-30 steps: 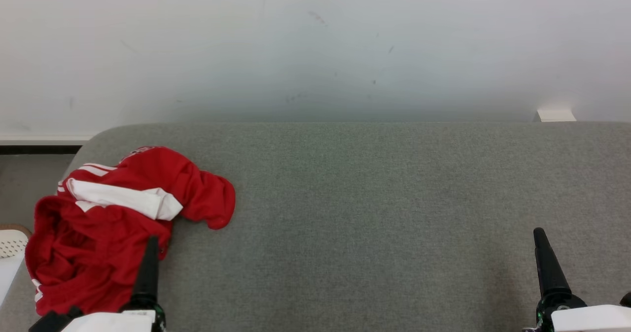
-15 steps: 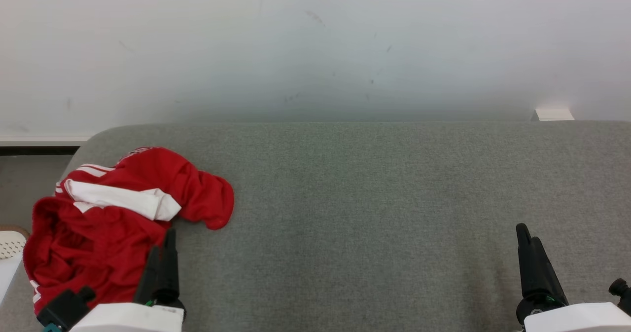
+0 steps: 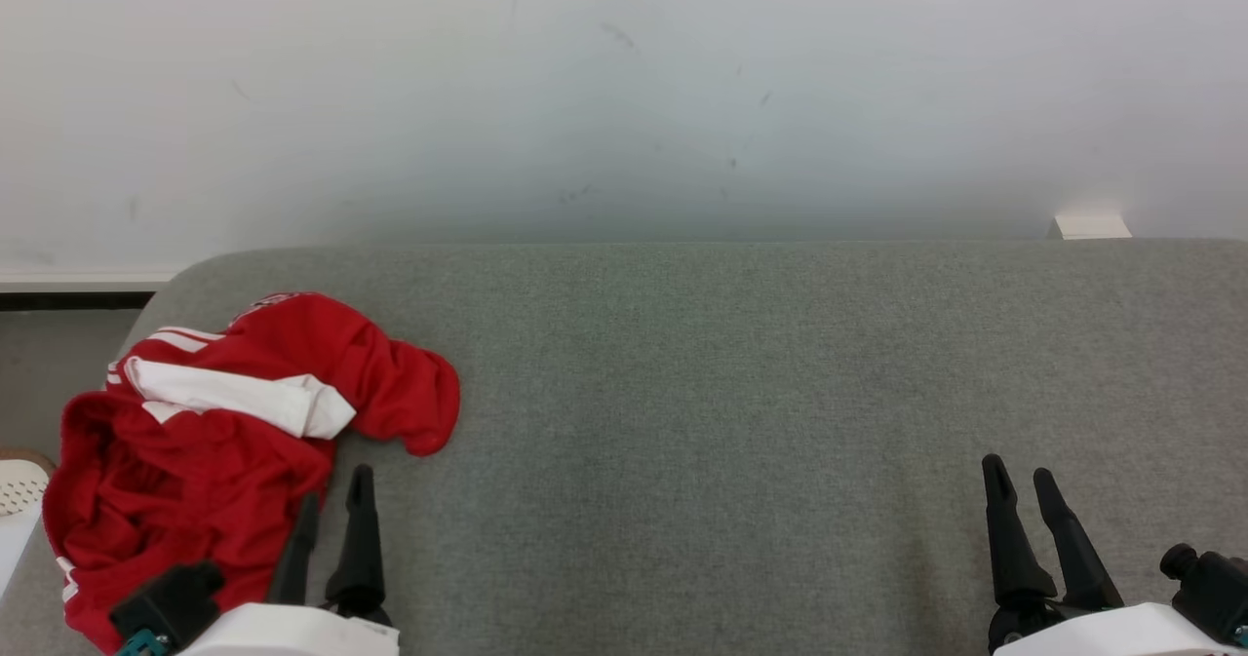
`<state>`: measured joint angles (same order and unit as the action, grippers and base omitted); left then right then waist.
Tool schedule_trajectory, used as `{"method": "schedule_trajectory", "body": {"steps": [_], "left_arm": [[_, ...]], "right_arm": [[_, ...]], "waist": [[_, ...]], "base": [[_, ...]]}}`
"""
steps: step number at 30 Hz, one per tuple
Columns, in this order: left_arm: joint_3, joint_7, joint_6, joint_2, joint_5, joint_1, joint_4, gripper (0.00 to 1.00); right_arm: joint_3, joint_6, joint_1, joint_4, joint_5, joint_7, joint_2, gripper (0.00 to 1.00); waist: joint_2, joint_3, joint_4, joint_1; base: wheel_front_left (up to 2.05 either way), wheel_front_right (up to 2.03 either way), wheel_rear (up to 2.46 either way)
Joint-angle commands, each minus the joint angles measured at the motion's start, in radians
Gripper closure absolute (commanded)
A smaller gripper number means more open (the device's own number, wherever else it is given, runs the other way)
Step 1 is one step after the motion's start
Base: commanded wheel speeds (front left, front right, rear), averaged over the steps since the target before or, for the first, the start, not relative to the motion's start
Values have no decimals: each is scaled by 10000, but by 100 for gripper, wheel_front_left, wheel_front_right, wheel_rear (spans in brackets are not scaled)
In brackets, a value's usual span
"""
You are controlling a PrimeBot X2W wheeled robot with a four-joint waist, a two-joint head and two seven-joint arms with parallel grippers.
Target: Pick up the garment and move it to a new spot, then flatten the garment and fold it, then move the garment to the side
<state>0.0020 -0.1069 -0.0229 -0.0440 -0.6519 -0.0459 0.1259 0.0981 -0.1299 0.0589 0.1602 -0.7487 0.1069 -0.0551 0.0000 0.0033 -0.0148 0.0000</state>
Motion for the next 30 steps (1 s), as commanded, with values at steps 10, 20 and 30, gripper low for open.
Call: {"method": "schedule_trajectory", "body": {"steps": [10, 20, 30], "left_arm": [[-248, -372, 249, -208, 1411, 21, -29, 0], [-291, -632, 280, -298, 2349, 30, 69, 0], [-413, -858, 259, -247, 3277, 169, -8, 0]], "right_arm": [[122, -8, 91, 228, 1710, 368, 11, 0], [284, -9, 166, 423, 2854, 631, 28, 0], [461, -9, 121, 350, 3752, 857, 39, 0]], "waist": [[0, -12, -20, 0], [0, -45, -55, 0], [0, -129, -98, 0]], "base": [[0, 0, 0], [0, 0, 0], [0, 0, 0]]}}
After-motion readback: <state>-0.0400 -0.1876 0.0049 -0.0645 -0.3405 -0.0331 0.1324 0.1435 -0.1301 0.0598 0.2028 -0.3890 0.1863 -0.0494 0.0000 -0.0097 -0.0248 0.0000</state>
